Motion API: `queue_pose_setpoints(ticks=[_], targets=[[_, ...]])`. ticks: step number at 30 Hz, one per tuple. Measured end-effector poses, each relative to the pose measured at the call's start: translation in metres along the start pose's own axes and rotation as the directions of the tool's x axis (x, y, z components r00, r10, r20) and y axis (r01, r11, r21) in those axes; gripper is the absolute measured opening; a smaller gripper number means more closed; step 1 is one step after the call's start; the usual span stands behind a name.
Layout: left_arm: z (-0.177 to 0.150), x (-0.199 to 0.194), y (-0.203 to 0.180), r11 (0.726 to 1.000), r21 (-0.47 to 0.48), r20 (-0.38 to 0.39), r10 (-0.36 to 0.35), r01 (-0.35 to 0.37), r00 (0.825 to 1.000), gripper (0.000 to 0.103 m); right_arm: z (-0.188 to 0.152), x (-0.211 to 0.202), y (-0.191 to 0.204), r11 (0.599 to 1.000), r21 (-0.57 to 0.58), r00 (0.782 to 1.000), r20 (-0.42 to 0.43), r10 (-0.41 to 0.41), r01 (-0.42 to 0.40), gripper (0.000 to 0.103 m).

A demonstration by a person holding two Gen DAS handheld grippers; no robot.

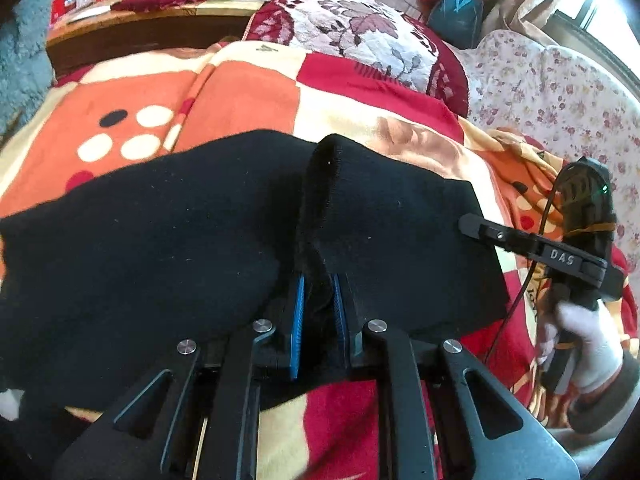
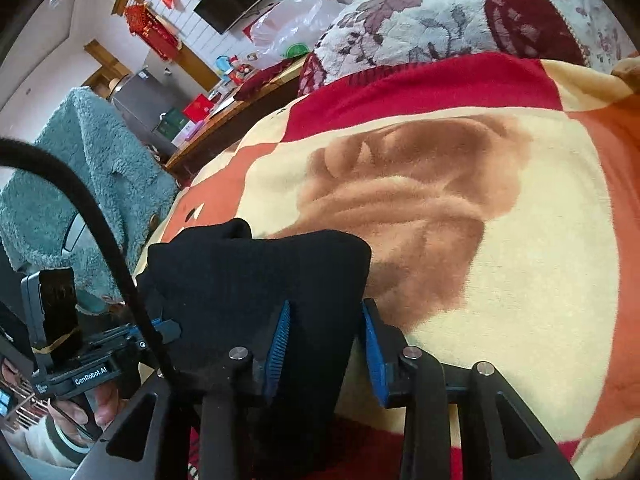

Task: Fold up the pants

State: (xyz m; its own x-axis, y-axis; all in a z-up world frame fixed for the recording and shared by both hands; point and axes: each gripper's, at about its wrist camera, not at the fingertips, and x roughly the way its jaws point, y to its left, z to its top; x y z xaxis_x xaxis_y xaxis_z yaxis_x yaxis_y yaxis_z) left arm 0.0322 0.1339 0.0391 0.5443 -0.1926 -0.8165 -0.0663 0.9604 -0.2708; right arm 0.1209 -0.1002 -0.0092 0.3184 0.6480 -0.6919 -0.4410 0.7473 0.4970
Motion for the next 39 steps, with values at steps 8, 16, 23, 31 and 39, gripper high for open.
queue_pose_setpoints(ticks=[8, 16, 23, 31, 39], targets=[[0.011, -0.037, -0.014, 0.998, 0.061, 0.077, 0.017, -0.022, 0.997, 0.013, 0.002, -0.043, 0.033, 0.995, -0.096, 0.996, 0.088, 0.022, -0.013, 0.037], [0.041, -0.015, -0.028, 0.999, 0.054, 0.072, -0.009, 0.006, 0.997, 0.013, -0.007, -0.019, 0.074, 0.964, -0.264, 1.000, -0.003, 0.018, -0.019, 0.037], [0.040, 0.028, -0.016, 1.000, -0.023, 0.014, 0.020, -0.019, 1.000, 0.013, -0.026, 0.007, 0.071, 0.951, -0.307, 0.997, -0.059, -0.054, 0.034, 0.039], [0.037, 0.028, -0.020, 0.999, -0.007, 0.033, 0.040, -0.039, 0.999, 0.014, -0.029, 0.012, 0.073, 0.951, -0.309, 0.998, -0.039, -0.046, 0.032, 0.047], [0.035, 0.014, -0.029, 0.995, 0.036, 0.060, 0.093, -0.095, 0.994, 0.024, -0.025, 0.008, 0.081, 0.963, -0.268, 0.998, -0.058, -0.005, -0.011, 0.066]])
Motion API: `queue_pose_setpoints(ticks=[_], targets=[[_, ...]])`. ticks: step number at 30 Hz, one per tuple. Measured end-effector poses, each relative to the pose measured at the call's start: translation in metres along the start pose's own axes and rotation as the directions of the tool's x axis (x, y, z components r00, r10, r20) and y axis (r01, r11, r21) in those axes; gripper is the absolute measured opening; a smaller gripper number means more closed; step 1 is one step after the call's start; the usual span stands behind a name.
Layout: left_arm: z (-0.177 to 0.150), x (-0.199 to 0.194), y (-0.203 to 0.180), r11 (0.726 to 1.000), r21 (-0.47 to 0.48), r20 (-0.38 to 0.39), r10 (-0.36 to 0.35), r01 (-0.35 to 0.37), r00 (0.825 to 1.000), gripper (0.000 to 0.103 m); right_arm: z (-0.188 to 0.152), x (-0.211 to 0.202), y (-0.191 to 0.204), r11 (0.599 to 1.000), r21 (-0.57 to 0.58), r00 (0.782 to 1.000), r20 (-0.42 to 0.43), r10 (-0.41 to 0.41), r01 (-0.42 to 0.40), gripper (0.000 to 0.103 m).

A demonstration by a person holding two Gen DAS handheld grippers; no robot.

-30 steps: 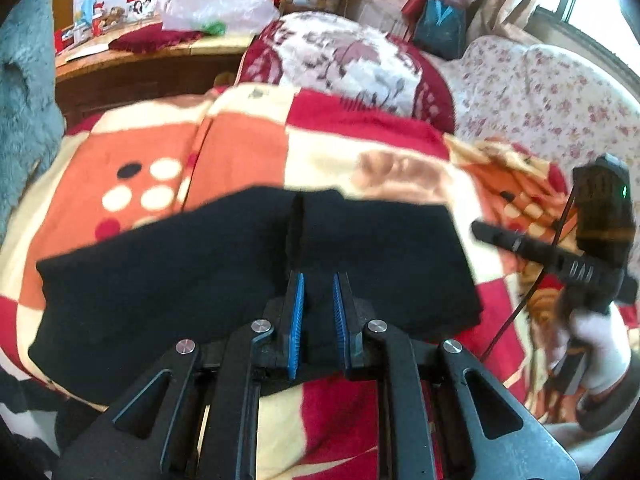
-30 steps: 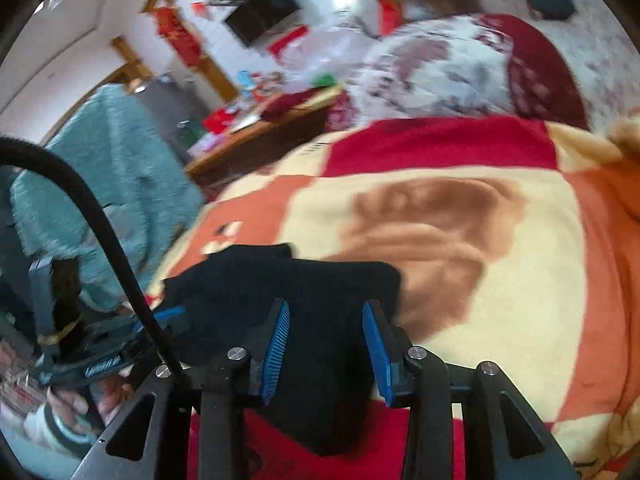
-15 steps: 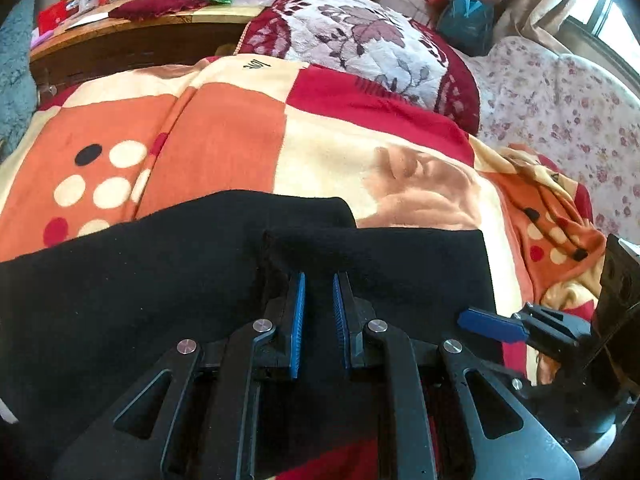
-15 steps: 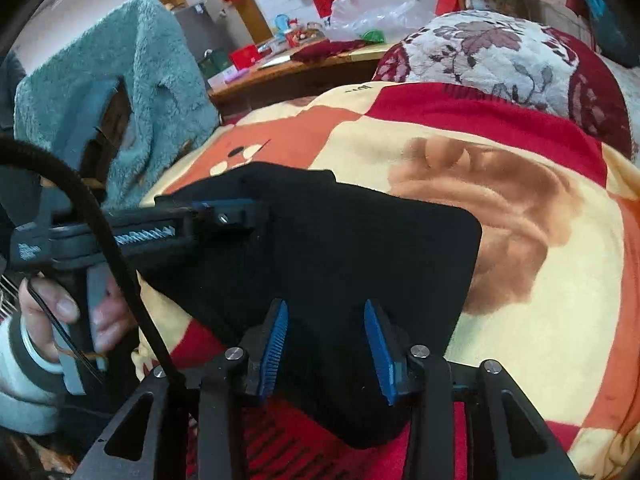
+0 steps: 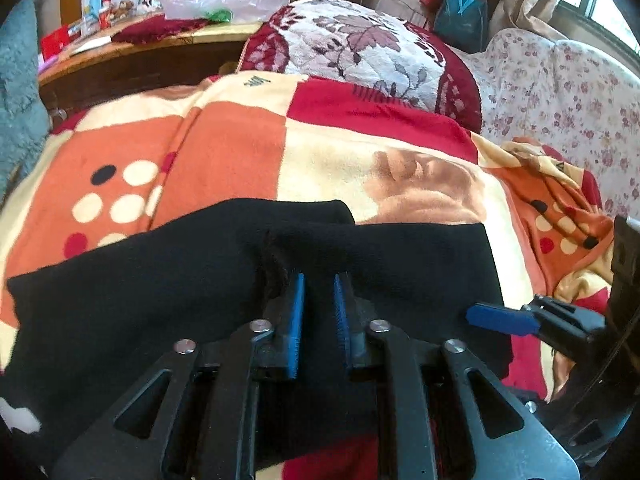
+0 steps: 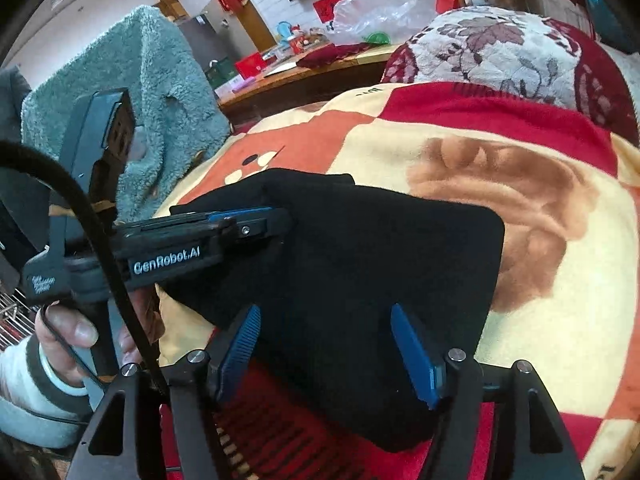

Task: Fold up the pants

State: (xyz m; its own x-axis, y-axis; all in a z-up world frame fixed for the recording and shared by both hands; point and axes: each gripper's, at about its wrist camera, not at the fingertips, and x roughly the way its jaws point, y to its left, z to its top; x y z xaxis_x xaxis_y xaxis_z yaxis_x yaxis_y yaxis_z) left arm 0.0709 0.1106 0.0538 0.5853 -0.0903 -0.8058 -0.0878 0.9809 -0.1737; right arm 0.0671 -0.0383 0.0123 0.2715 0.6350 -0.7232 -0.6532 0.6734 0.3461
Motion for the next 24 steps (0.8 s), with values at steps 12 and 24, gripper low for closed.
queue_pose_setpoints(ticks=[12, 24], targets=[[-0.011, -0.045, 0.017, 0.997, -0.051, 0.091, 0.063, -0.058, 0.994, 0.056, 0.001, -0.011, 0.026, 0.999, -0.012, 0.999, 0.007, -0.048, 0.048, 0.066], [-0.026, -0.064, 0.032, 0.992, -0.111, 0.098, 0.069, -0.058, 0.993, 0.056, 0.009, -0.024, 0.032, 0.989, 0.036, 0.989, 0.035, -0.146, 0.145, 0.066]])
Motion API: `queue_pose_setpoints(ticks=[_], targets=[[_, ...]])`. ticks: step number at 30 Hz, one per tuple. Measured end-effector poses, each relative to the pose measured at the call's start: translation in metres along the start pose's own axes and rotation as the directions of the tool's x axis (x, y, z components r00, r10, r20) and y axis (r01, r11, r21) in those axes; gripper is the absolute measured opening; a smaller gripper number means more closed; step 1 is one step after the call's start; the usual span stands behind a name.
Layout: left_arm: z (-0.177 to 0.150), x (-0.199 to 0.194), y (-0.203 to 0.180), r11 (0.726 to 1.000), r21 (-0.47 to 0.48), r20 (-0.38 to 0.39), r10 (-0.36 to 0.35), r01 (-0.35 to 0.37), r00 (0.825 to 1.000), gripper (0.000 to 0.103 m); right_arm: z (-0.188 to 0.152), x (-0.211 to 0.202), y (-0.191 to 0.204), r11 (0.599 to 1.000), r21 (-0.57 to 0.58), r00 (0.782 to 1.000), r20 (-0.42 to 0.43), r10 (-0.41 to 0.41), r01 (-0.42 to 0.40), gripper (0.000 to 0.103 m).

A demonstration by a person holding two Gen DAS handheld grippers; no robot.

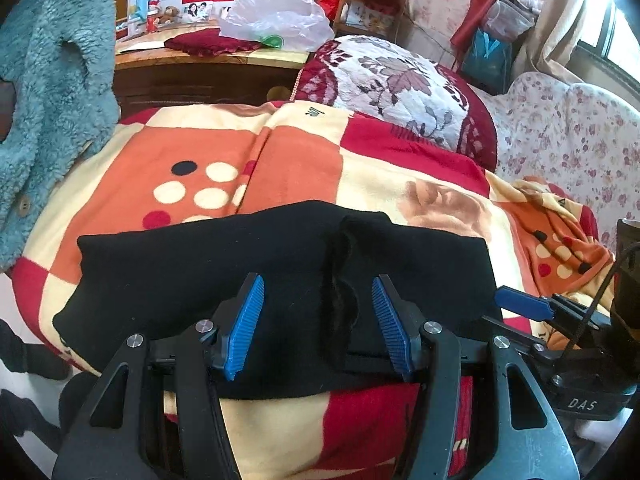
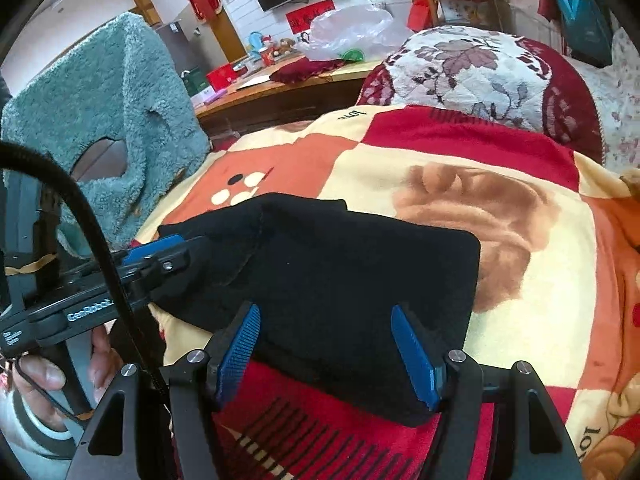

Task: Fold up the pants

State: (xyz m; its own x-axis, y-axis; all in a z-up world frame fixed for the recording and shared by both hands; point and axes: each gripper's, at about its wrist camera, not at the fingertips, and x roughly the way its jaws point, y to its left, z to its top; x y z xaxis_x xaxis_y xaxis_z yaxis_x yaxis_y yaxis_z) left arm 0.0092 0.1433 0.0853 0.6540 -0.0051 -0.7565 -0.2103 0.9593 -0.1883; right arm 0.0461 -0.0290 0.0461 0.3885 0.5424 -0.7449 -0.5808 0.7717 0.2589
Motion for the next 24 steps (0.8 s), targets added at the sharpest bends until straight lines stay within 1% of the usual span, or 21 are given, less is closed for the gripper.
queue_pose_setpoints(ticks=[9, 14, 24], targets=[[-0.003, -0.006, 0.007, 1.000, -0.017, 0.005, 0.005, -0.004, 1.000, 0.056, -0.001, 0.001, 0.006, 1.000, 0.000, 1.000, -0.013, -0.001, 0.001, 0.066], [-0.005, -0.008, 0.013, 0.999, -0.033, 0.009, 0.015, -0.014, 1.000, 0.056, -0.001, 0.006, 0.010, 1.000, 0.003, 1.000, -0.030, 0.005, -0.005, 0.066], [-0.008, -0.008, 0.029, 0.997, -0.063, 0.000, 0.037, -0.037, 0.999, 0.056, 0.002, 0.023, 0.027, 1.000, -0.026, 0.999, -0.051, 0.008, -0.009, 0.067]])
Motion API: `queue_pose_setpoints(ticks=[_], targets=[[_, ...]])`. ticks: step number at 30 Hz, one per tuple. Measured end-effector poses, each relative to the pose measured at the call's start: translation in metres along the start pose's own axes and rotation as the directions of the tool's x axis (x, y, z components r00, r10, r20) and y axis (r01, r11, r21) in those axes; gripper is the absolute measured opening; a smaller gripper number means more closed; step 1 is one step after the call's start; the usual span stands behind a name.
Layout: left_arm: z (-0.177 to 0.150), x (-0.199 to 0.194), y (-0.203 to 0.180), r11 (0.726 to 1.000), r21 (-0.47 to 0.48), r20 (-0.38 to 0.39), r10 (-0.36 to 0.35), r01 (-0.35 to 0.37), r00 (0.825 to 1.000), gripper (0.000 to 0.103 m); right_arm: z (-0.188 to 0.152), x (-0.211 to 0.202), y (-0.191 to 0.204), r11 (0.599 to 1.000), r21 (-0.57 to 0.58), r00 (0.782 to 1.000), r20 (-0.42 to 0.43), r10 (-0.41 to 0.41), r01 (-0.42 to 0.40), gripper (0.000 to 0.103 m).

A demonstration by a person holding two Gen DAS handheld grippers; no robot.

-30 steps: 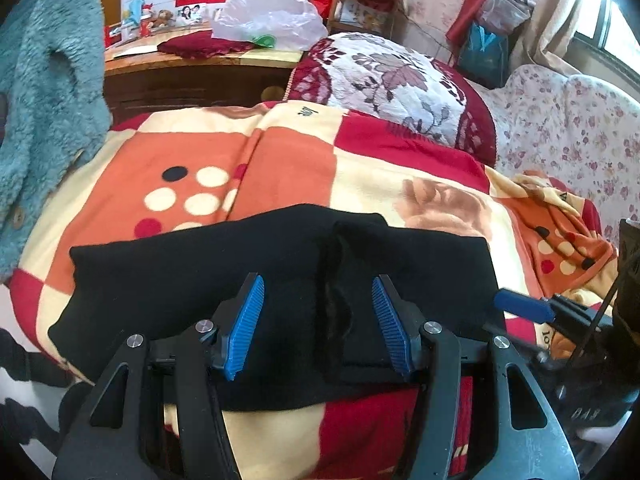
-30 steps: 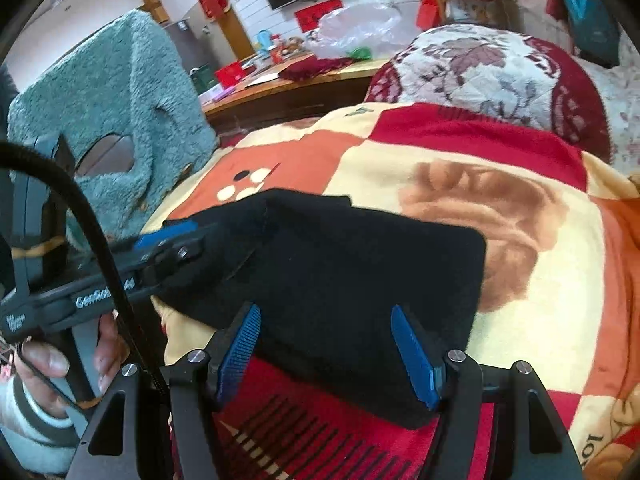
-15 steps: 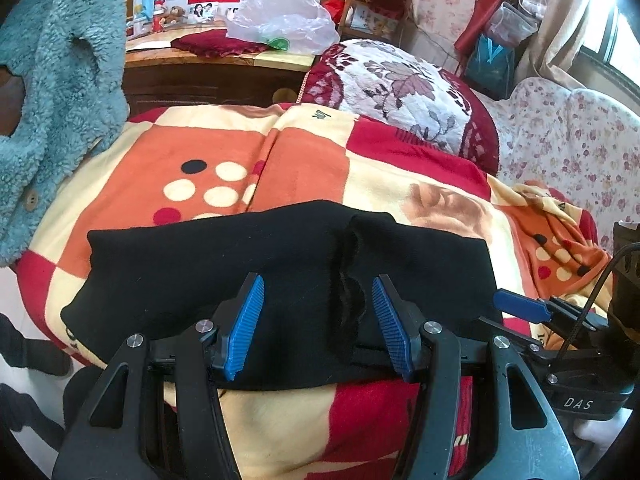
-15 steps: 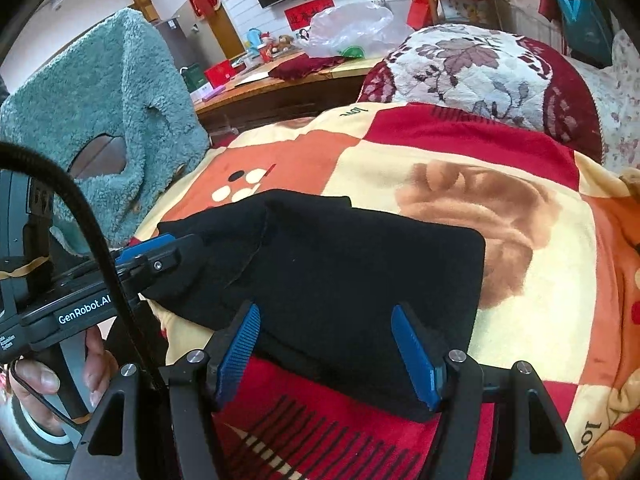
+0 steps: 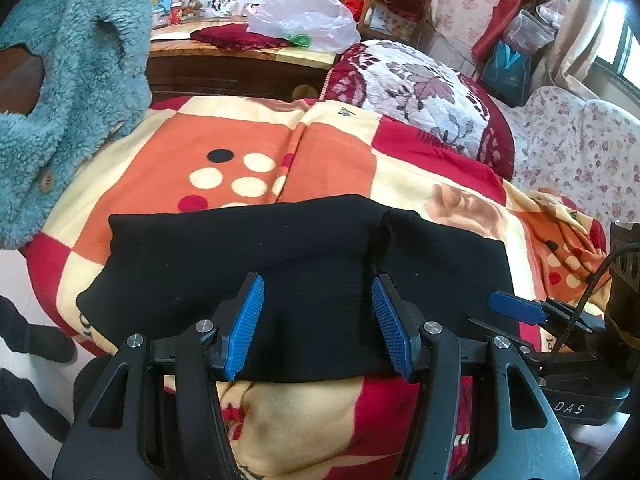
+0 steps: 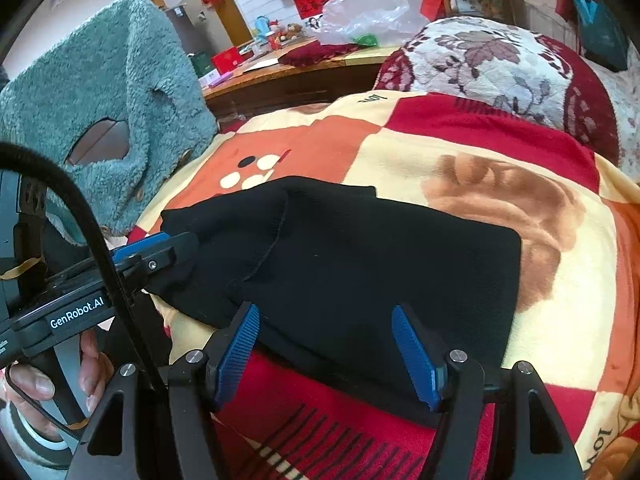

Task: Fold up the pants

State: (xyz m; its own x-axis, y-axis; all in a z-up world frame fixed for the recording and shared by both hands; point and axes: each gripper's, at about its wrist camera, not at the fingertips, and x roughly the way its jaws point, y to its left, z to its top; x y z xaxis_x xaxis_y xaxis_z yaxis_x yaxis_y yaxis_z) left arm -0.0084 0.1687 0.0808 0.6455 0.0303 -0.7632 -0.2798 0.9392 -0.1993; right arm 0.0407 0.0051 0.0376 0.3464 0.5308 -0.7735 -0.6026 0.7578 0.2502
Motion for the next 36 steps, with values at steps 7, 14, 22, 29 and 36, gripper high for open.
queue_pose_setpoints(ticks=[7, 14, 22, 29, 36], targets=[[-0.001, -0.007, 0.018, 0.999, -0.035, 0.002, 0.032, -0.032, 0.999, 0.056, 0.012, 0.012, 0.019, 0.999, -0.048, 1.000, -0.014, 0.014, -0.014, 0.067], [-0.002, -0.015, 0.043, 0.993, -0.091, 0.009, 0.074, -0.073, 0.997, 0.056, 0.026, 0.022, 0.042, 0.993, -0.112, 0.999, -0.023, 0.041, -0.044, 0.067], [-0.009, -0.018, 0.067, 0.984, -0.140, -0.007, 0.108, -0.108, 0.994, 0.056, 0.044, 0.034, 0.069, 0.981, -0.173, 0.997, -0.023, 0.079, -0.082, 0.068], [-0.018, -0.022, 0.086, 0.974, -0.187, -0.018, 0.124, -0.125, 0.992, 0.056, 0.051, 0.048, 0.087, 0.971, -0.211, 0.993, -0.050, 0.107, -0.115, 0.068], [-0.026, -0.025, 0.105, 0.964, -0.229, -0.035, 0.131, -0.135, 0.991, 0.056, 0.058, 0.061, 0.106, 0.951, -0.280, 0.991, -0.072, 0.115, -0.131, 0.070]])
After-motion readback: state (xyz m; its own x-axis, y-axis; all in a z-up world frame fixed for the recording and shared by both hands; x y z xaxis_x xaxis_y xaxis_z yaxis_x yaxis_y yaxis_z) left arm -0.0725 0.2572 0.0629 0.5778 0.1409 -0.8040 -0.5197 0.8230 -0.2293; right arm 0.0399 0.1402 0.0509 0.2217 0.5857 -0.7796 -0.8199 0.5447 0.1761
